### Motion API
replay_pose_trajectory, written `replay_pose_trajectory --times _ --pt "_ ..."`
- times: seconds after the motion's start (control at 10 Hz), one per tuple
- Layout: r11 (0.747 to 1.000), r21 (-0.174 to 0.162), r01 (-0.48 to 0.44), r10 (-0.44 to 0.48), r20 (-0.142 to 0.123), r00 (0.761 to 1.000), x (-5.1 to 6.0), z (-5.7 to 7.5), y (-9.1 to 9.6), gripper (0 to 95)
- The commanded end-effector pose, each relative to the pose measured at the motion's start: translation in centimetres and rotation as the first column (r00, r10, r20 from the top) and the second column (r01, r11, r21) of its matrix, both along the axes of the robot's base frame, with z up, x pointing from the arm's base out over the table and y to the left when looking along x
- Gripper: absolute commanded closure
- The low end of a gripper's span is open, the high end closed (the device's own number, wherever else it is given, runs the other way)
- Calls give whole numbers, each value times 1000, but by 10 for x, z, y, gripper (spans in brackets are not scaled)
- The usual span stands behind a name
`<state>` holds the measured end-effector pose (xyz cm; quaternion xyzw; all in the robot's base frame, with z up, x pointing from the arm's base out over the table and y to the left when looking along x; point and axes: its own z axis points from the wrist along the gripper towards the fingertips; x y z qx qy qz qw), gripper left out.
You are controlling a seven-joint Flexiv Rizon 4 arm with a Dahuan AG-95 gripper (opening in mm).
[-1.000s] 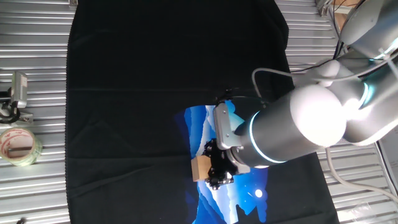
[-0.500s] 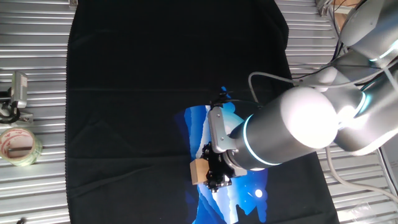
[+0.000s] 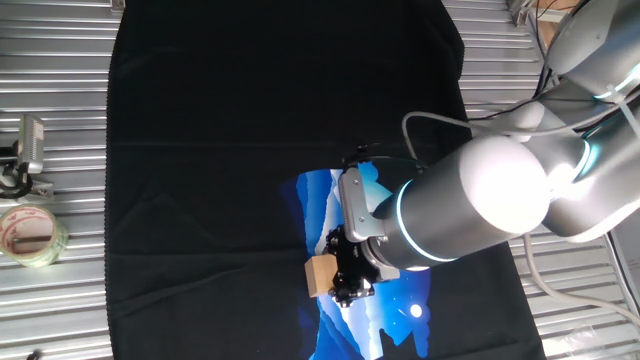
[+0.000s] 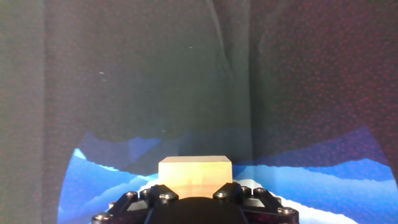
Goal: Pick up the small block on the left and move it to the right
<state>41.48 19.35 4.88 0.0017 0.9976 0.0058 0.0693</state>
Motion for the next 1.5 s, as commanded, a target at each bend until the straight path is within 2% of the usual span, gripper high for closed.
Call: replay_pose_trajectory --times 0.1,0.2,0.3,0.8,1.0,1.2,1.5 --pt "1000 -1 -7 7 4 1000 1 0 0 190" --pt "1000 1 -9 9 8 1000 1 0 0 190" --pt "1000 3 -8 8 11 1000 1 0 0 0" --pt "1000 8 -5 5 12 1000 1 0 0 0" --pt "1000 8 -2 2 4 1000 1 1 0 0" --pt "1000 2 -3 3 -9 1000 0 8 0 0" --pt "1000 6 -8 8 -14 1000 -1 21 0 0"
